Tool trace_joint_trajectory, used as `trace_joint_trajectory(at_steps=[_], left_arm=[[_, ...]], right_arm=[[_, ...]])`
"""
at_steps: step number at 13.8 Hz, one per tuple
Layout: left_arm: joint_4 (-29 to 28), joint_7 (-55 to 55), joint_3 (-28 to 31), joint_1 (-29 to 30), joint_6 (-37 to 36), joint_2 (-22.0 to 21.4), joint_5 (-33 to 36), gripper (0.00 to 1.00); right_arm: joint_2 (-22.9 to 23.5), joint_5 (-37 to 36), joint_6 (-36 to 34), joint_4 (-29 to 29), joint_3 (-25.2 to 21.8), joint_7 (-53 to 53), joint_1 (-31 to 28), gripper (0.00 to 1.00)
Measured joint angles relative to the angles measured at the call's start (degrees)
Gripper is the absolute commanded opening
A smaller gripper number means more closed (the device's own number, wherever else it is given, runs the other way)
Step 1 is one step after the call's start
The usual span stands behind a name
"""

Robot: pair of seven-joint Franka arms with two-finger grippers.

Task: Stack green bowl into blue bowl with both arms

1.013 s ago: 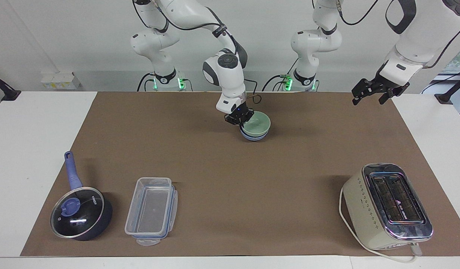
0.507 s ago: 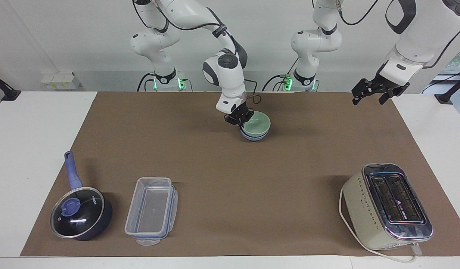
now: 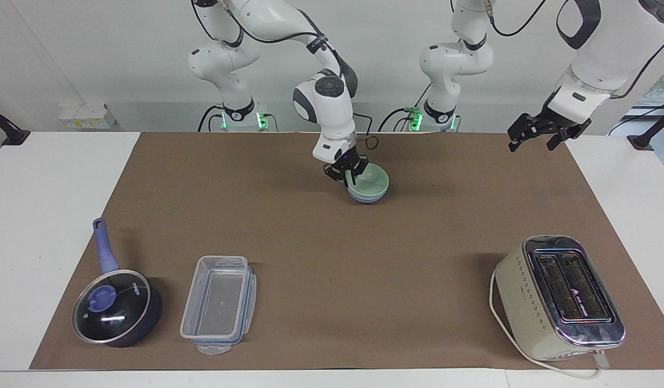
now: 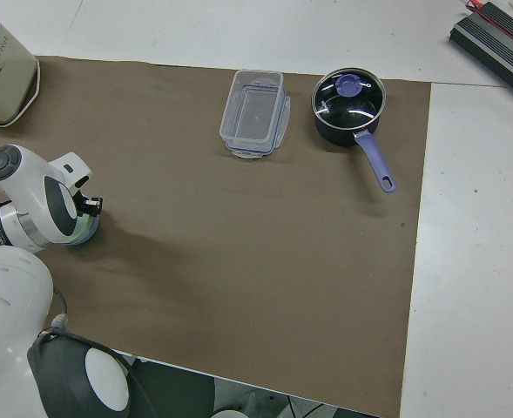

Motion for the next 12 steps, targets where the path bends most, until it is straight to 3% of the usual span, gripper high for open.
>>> trace_joint_trajectory(at_steps=[4,12], left_arm=[[0.0,0.0,0.0,0.0,0.0,0.0,0.0,1.0],[0.0,0.0,0.0,0.0,0.0,0.0,0.0,1.0]], right_arm=[[-3.9,-0.44,-6.61,1.7,-0.73,0.02,-4.18,1.0],[-13.16,-1.07,-16.19,1.72,-1.05,-7.34,-22.87,1.0]])
